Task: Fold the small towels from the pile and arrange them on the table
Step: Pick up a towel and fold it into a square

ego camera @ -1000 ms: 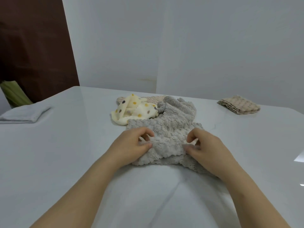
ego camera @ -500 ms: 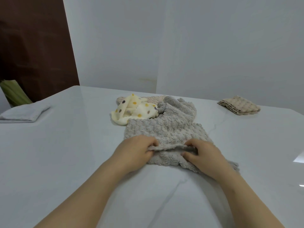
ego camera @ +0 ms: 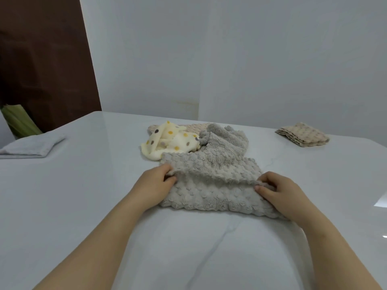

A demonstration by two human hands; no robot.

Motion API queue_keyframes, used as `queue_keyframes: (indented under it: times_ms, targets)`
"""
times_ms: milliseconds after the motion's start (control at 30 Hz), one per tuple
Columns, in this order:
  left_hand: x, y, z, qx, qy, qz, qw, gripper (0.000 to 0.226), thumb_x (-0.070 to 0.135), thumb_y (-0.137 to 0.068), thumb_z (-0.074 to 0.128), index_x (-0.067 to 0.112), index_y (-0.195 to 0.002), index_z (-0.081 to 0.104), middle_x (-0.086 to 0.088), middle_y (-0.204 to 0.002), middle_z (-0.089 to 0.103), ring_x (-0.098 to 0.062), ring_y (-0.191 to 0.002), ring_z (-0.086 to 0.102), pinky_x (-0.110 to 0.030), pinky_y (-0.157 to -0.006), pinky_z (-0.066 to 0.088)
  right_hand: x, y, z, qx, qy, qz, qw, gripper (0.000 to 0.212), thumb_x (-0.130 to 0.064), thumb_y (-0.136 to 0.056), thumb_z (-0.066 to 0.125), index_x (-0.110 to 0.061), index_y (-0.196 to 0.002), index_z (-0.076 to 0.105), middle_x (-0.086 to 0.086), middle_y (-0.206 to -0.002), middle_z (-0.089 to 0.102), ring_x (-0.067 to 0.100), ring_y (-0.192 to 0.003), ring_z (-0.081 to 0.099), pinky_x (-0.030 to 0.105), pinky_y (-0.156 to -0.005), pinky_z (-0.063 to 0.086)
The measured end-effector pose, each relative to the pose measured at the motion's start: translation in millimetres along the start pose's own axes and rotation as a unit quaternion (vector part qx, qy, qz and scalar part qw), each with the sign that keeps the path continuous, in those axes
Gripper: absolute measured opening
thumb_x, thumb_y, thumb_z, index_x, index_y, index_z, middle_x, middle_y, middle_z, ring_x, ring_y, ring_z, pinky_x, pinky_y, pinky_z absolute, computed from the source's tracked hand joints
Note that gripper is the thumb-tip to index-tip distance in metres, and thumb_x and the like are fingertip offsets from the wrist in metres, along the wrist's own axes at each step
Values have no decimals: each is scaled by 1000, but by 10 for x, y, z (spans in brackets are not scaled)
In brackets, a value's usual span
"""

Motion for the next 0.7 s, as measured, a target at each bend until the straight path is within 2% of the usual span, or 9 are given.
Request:
queue_keyframes:
  times_ms: [100,167,267,333,367,433,500,600,700]
  targets:
    - [13,1,-40,-40,-61,-8,997,17,25,-95,44,10,-91,52,5,-77,51,-11,-70,46,-21,-58,33,-11,15,-30,-65,48,19,997,12,-26,-87,60,-28,-77,56,-7,-72,60,10,-71,53,19,-60,36]
    - [26,9,-91,-69,-104,-12,992,19,26,-95,43,15,-80,48,6,-75,49,-9,-67,44,-21,-56,32,-54,55,-119,-107,55,40,992,8,-29,-85,64,-25,-78,62,-11,-61,59,5,-58,50,20,-54,36]
    - [56,34,-170,-133,-149,-11,980,26,28,-94,46,23,-69,41,9,-74,45,-7,-69,42,-19,-56,30,-126,122,-172,-192,77,68,976,13,-35,-81,67,-22,-82,67,-7,-73,62,5,-62,55,21,-58,43]
    - [24,39,-203,-163,-116,-26,979,25,27,-92,50,21,-69,44,6,-74,47,-7,-68,43,-21,-58,33,-146,136,-179,-201,80,72,974,18,-39,-80,68,-21,-83,69,-7,-78,64,6,-70,58,22,-66,46]
    - [0,39,-220,-163,-79,-36,983,22,27,-92,52,18,-71,48,4,-76,51,-10,-69,47,-23,-62,37,-143,137,-196,-188,67,83,976,20,-41,-80,67,-21,-82,68,-6,-77,65,7,-68,58,22,-65,46]
    - [-37,32,-264,-128,6,-61,990,16,26,-90,55,12,-82,60,-6,-87,64,-22,-83,60,-36,-78,47,-105,146,-256,-161,31,118,979,24,-44,-78,68,-19,-82,67,-3,-71,63,9,-59,53,21,-58,41]
    - [-65,14,-297,-76,64,-81,992,20,25,-89,56,7,-93,64,-16,-96,66,-32,-92,62,-43,-86,48,-51,163,-307,-171,7,143,975,25,-39,-76,71,-16,-82,65,-2,-66,59,10,-56,50,18,-54,37]
    - [-96,-8,-292,-48,97,-99,989,15,24,-89,58,11,-85,65,-9,-80,63,-23,-74,58,-32,-71,44,8,177,-311,-203,12,148,968,16,-26,-78,72,-12,-75,64,-2,-66,57,9,-58,50,15,-53,36]
    - [-117,-25,-302,-29,158,-100,982,17,21,-88,59,6,-89,66,-15,-86,65,-21,-75,56,-31,-72,42,38,152,-314,-141,-51,118,982,14,-14,-81,69,-4,-74,63,3,-66,55,13,-58,48,19,-56,39]
Point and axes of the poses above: each hand's wrist, its own y-axis away from the middle knuckle, its own z-axis out of the palm, x = y × z, the point moved 1 cm from there along -y, towards the middle knuckle
